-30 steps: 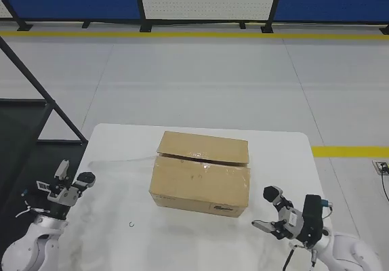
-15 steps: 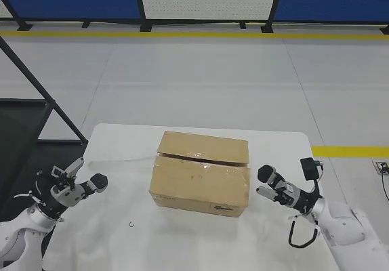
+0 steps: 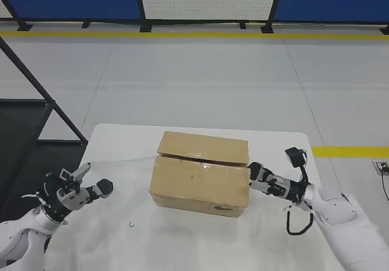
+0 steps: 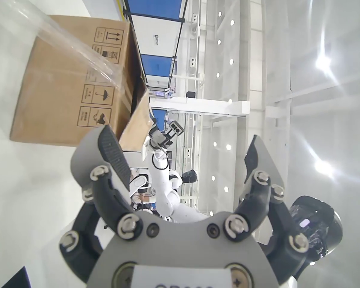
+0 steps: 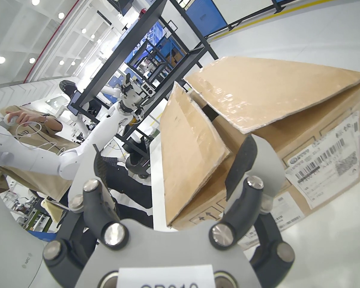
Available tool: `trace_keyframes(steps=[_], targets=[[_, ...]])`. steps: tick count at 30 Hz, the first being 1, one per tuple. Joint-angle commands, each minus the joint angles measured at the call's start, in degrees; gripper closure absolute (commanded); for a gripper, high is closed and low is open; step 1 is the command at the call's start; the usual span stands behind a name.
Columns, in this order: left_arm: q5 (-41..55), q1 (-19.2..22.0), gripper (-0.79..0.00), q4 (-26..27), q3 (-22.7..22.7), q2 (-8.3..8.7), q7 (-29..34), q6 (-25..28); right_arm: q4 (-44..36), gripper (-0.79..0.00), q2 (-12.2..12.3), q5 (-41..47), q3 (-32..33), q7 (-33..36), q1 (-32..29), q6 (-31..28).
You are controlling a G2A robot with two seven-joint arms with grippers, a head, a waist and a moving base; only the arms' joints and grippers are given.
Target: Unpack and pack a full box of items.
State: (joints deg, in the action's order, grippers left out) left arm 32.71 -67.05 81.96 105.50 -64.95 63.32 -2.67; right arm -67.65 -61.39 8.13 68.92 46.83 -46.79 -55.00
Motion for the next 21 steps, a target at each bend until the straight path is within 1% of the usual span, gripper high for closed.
trace_keyframes(steps=[1, 6, 10, 13, 17, 21], targets=[[0.03, 0.17, -0.785, -0.23, -0.42, 0.11, -0.16, -0.04, -0.51, -0.785, 0.25, 1.87, 0.05, 0.87, -0.32, -1.58], [0.78, 0.59, -0.785, -0.12, -1.38, 0.35, -0.77, -0.37, -6.37, -0.785, 1.85, 1.98, 0.57, -0.55, -3.24, -3.0], [1.3, 0.75, -0.785, 0.22, -2.24, 0.48, -1.75, -0.38, -12.8, -0.785, 3.73, 1.48, 2.92, -0.55, -7.61, -3.0], [2.88, 0.96, -0.785, 0.49, -2.88, 0.42, -2.82, 0.85, -17.49, -0.785, 4.94, 0.26, 4.86, -0.55, -11.22, -3.0], [5.63, 1.04, -0.785, 1.49, -3.5, 0.38, -3.44, 1.02, -22.79, -0.785, 6.18, -1.27, 6.7, -0.55, -15.75, -3.0], [6.94, 1.0, -0.785, 2.67, -4.62, 0.45, -3.02, 0.15, -26.8, -0.785, 7.29, -4.33, 7.12, -0.54, -19.33, -3.0]])
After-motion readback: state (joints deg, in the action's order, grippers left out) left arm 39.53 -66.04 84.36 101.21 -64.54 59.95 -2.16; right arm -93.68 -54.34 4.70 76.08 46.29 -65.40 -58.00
